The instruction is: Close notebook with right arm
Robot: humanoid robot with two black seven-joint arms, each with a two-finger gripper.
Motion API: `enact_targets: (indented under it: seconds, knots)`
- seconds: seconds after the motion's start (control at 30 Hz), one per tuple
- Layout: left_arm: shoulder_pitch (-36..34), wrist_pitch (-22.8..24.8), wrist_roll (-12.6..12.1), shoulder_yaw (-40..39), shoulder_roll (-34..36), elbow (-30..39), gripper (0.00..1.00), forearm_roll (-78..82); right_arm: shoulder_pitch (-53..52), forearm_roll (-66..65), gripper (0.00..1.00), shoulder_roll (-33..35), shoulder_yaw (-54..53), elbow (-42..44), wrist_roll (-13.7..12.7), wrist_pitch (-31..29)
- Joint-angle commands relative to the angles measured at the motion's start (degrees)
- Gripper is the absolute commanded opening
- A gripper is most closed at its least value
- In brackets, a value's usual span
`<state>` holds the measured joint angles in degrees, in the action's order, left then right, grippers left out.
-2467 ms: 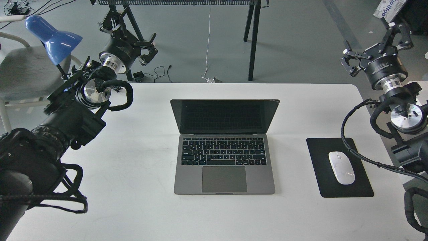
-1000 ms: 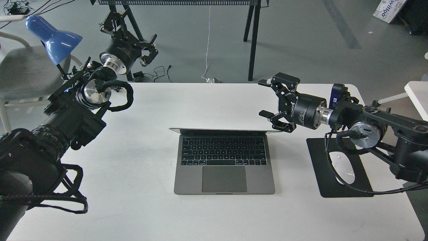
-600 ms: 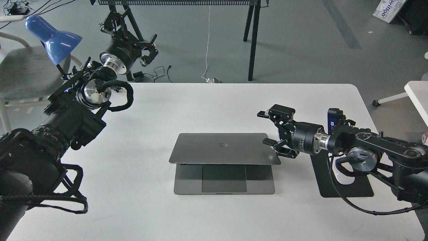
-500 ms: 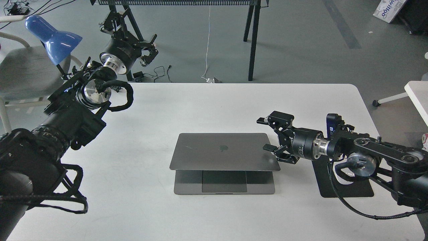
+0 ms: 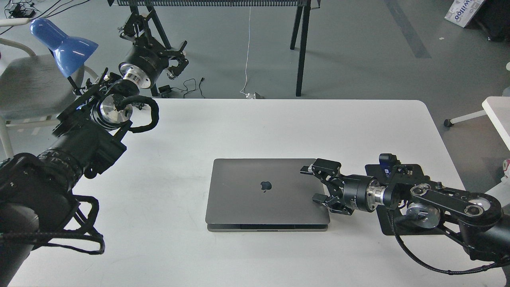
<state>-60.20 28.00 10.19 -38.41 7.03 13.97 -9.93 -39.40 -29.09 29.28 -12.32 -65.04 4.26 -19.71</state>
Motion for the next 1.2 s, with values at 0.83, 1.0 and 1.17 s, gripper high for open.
enact_targets:
  seconds: [0.83,1.0,1.17]
  knots:
    - [0.00,0.00,0.09,0.00,-0.08,0.00,1.00,0.00,-0.58,-0.71,1.00,-0.98,4.68,1.15,-0.04,2.13]
    - [0.00,0.00,0.09,0.00,0.01,0.00,1.00,0.00,-0.59,-0.36,1.00,1.47,-1.80,-0.34,0.75,1.87]
    - [0.00,0.00,0.09,0.00,0.01,0.00,1.00,0.00,-0.06,0.26,1.00,5.09,-16.04,-0.44,0.84,0.99]
